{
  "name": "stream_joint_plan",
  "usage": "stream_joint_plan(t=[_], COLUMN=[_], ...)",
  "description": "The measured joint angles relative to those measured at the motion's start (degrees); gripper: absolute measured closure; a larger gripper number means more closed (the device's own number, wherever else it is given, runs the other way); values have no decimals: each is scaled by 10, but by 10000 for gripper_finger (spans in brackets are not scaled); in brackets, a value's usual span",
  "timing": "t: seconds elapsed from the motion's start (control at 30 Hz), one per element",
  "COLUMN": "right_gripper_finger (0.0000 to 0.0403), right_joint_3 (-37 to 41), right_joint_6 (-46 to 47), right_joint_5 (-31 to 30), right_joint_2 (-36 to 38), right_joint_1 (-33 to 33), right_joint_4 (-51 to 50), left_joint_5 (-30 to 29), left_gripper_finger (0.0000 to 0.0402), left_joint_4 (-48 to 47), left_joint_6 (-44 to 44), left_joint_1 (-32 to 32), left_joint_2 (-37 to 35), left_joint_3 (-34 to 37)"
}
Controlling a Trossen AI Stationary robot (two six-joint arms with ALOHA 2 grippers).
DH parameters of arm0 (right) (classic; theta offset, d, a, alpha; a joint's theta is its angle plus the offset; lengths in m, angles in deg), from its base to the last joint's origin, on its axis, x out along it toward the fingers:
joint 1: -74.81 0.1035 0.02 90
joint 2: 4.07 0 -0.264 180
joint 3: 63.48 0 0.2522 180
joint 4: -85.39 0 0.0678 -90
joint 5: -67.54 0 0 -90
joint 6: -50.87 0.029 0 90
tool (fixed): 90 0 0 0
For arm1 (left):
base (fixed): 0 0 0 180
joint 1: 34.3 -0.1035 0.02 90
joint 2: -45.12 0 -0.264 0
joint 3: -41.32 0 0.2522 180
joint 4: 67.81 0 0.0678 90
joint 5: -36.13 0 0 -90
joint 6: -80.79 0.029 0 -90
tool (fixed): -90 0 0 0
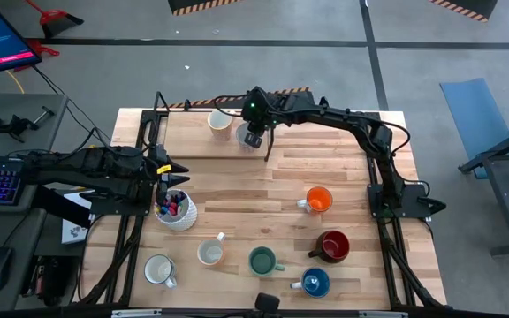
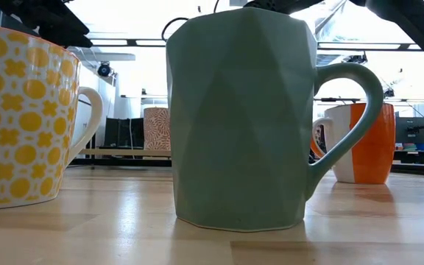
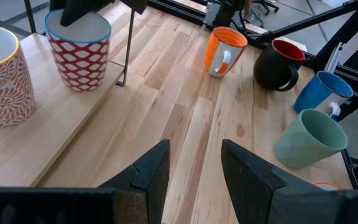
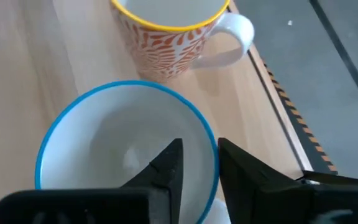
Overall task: Place coffee mugs
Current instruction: Put the red patterned mug on the shelf, then put the yellow patterned mug on the shelf
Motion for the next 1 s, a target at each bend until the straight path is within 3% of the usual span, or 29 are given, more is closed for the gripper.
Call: stream_joint_plan(t=[0.4,0.67,0.9,1.0], right_gripper_finger=[292,292,292,292], right_joint_3=[-1,-78,-189,-241], right_joint_6=[3,3,50,50], right_joint_5=[-13,-19,109,147], right_joint_2=[3,3,3,3], right_joint_1=[0,0,16,33], right_joint_4=[12,-44,-169,-276], left_joint_5=[0,0,0,0], left_gripper_finger=[268,268,268,268], left_joint_4=[0,-1,-1,-1], left_joint_6=[0,4,-1,-1], left_joint_1=[0,0,0,0], left_joint_2=[0,0,0,0], left_joint_3=[0,0,0,0])
